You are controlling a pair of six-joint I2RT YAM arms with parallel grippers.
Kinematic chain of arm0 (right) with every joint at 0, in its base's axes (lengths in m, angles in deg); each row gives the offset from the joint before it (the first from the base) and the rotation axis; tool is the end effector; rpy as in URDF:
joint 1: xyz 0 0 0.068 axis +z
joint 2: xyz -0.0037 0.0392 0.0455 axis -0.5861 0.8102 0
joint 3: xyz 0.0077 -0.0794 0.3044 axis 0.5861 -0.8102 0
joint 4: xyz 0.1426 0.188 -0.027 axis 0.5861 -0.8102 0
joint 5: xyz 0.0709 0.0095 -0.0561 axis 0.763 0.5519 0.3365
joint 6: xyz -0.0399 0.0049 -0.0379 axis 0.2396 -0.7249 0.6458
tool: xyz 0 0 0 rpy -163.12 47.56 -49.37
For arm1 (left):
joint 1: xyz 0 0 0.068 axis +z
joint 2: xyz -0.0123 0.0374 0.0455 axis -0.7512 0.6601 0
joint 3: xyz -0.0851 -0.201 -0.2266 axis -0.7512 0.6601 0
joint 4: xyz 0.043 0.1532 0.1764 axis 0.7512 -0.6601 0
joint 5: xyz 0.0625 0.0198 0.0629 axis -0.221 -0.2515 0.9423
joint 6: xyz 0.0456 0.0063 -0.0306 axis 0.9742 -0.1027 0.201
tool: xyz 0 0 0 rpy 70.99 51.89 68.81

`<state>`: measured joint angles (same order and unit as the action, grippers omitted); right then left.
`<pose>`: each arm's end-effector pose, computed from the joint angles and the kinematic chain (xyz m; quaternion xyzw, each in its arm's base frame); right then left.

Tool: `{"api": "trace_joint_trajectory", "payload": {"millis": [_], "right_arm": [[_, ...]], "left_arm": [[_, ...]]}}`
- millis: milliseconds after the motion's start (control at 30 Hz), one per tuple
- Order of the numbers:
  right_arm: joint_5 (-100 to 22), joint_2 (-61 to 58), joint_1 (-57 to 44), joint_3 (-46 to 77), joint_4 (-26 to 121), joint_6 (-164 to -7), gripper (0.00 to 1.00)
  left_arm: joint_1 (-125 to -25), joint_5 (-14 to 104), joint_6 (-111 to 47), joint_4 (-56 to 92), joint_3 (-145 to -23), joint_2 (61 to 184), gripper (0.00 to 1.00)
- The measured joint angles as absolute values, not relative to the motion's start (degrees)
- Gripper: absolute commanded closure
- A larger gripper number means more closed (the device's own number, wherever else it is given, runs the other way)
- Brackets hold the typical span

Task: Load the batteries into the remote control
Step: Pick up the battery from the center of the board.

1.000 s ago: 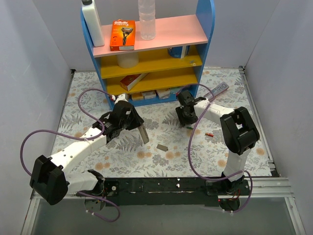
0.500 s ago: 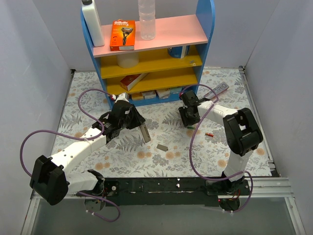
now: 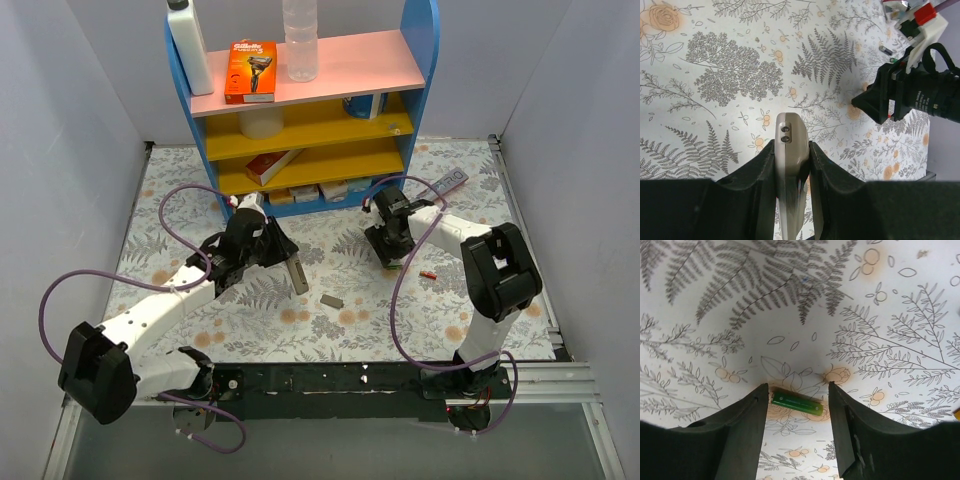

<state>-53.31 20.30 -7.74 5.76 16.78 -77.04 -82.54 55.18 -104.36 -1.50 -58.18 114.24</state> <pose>0.3028 0.1570 0.2268 -0.2415 0.9500 -0.0117 0.1976 0.1775 -0.1173 0.3062 -0.3857 0.8117 -0.3662 0.2414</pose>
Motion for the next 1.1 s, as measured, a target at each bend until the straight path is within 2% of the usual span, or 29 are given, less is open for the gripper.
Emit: {"api": "trace_joint_trajectory", "payload": {"millis": [500, 900, 1100], "right_arm": [[-48.1, 13.4, -7.7, 2.1, 15.7, -64.3, 0.48], [-48.0, 16.3, -7.0, 2.2, 15.7, -59.8, 0.51], [-48.2, 16.8, -6.5, 2.2, 16.4, -59.1, 0.57]], "left_arm": [[-82.5, 49.5, -102.1, 6.0, -54.6, 106.9, 1.0], [-82.5, 47.4, -100.9, 7.2, -54.4, 106.1, 1.0], [-82.5, 46.1, -100.6, 9.0, -52.6, 103.4, 1.0]]}}
